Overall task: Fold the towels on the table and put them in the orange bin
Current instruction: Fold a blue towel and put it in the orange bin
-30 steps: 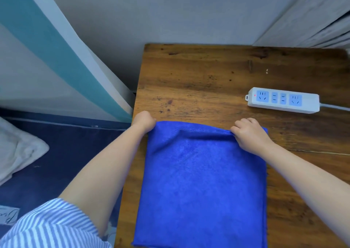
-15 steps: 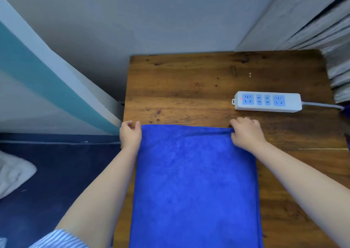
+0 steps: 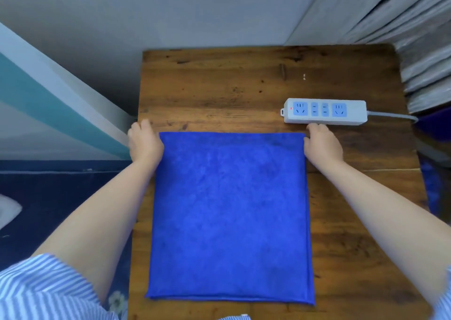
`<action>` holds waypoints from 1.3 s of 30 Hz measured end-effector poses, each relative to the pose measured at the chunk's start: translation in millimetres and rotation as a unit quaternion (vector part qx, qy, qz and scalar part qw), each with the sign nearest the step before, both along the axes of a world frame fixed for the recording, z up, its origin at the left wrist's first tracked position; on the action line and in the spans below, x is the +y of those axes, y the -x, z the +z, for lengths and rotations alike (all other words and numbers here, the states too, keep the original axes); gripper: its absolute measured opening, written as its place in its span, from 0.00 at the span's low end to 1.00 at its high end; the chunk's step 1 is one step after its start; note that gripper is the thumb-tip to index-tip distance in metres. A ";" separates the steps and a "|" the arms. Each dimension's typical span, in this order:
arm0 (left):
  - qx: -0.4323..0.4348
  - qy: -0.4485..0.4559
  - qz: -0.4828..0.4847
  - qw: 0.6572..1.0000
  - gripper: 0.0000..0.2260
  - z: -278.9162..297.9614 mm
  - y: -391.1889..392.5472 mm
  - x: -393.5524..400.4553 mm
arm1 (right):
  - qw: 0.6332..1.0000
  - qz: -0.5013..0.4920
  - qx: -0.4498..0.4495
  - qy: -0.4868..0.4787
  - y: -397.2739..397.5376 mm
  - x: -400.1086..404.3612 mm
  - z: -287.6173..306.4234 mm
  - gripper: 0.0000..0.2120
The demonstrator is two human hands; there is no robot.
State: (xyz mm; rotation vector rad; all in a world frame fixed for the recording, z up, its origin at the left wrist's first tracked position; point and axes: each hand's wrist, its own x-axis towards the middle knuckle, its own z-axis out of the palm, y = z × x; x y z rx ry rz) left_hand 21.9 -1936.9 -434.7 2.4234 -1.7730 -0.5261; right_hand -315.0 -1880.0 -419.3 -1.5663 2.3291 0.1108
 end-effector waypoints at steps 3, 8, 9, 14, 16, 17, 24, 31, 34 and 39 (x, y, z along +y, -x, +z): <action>-0.053 0.004 -0.094 0.994 0.16 4.9 5.7 25.0 | 0.997 0.034 0.037 0.058 -8.5 19.0 -5.9 0.16; -0.015 0.044 -0.376 0.925 0.13 3.5 14.7 121.0 | 0.967 0.203 -0.022 0.153 -44.8 102.1 -13.4 0.13; -0.006 0.044 -0.417 0.908 0.13 3.5 14.4 142.3 | 0.955 0.242 -0.035 0.168 -52.5 124.0 -13.6 0.11; -0.006 -0.001 -0.543 0.840 0.15 0.6 4.4 235.2 | 0.924 0.352 -0.089 0.119 -76.7 227.3 -10.5 0.09; -0.020 -0.016 -0.559 0.829 0.16 0.2 -6.0 270.1 | 0.920 0.369 -0.102 0.080 -83.0 265.3 -7.9 0.12; -0.022 -0.012 -0.559 0.829 0.17 -1.5 -11.3 281.5 | 0.920 0.371 -0.105 0.072 -82.5 276.9 -9.4 0.13; -0.016 0.005 -0.505 0.863 0.14 -9.1 -21.6 322.7 | 0.929 0.350 -0.092 0.078 -87.7 303.8 -16.2 0.09; 0.047 0.022 -0.444 0.894 0.09 -21.5 -31.3 321.1 | 0.933 0.328 -0.130 0.064 -82.1 302.5 -30.4 0.06; 0.064 0.026 -0.395 0.916 0.10 -24.9 -39.2 325.6 | 0.937 0.316 -0.130 0.073 -84.2 305.0 -33.6 0.06; 0.023 0.054 -0.422 0.904 0.08 -20.1 -36.3 326.3 | 0.921 0.374 -0.060 0.093 -95.1 304.7 -22.3 0.12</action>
